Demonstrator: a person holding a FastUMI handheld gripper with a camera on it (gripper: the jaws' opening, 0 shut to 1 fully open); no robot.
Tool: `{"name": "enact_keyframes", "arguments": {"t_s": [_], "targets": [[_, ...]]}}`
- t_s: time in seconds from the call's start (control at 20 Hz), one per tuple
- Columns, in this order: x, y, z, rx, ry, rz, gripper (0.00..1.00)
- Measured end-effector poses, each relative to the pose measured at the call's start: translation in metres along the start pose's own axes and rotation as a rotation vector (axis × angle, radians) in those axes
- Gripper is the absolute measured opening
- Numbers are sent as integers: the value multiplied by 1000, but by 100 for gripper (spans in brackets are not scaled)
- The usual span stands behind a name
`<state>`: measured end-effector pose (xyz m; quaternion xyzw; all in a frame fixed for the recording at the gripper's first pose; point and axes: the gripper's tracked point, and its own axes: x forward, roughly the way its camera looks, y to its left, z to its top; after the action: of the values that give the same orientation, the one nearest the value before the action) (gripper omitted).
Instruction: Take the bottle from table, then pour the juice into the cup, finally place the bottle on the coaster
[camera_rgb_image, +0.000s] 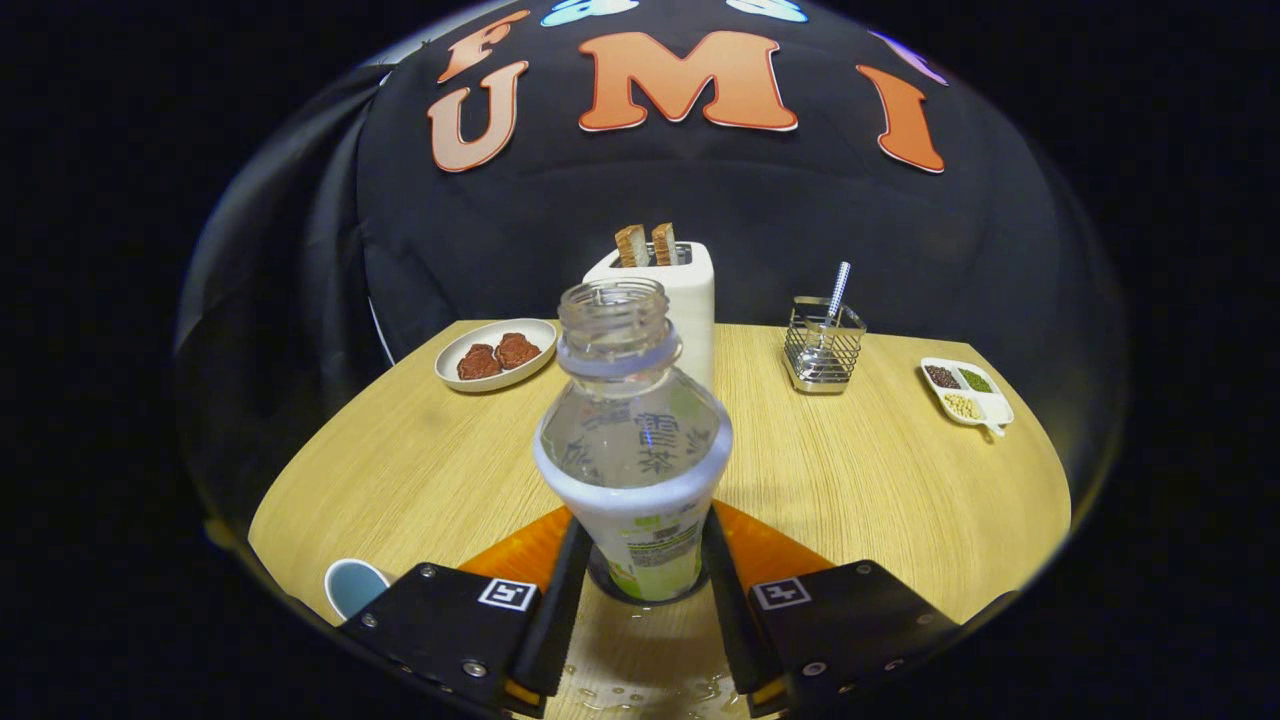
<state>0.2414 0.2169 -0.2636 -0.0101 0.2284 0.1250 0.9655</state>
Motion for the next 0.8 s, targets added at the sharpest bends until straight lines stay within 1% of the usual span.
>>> {"name": "enact_keyframes", "arguments": {"t_s": [0.2,0.3,0.35,0.4,0.45,0.55,0.65,0.8], "targets": [[-7,-4,-1,9,17,-8,67],[-18,-7,3,13,7,-17,72],[-27,-8,6,17,-2,-18,83],[-36,-10,10,21,-10,-22,88],[-47,-15,14,24,-18,-30,96],[-74,-28,32,30,-53,-66,98],[-108,-34,51,43,-70,-71,98],[-161,-53,86,34,-132,-84,97]]}}
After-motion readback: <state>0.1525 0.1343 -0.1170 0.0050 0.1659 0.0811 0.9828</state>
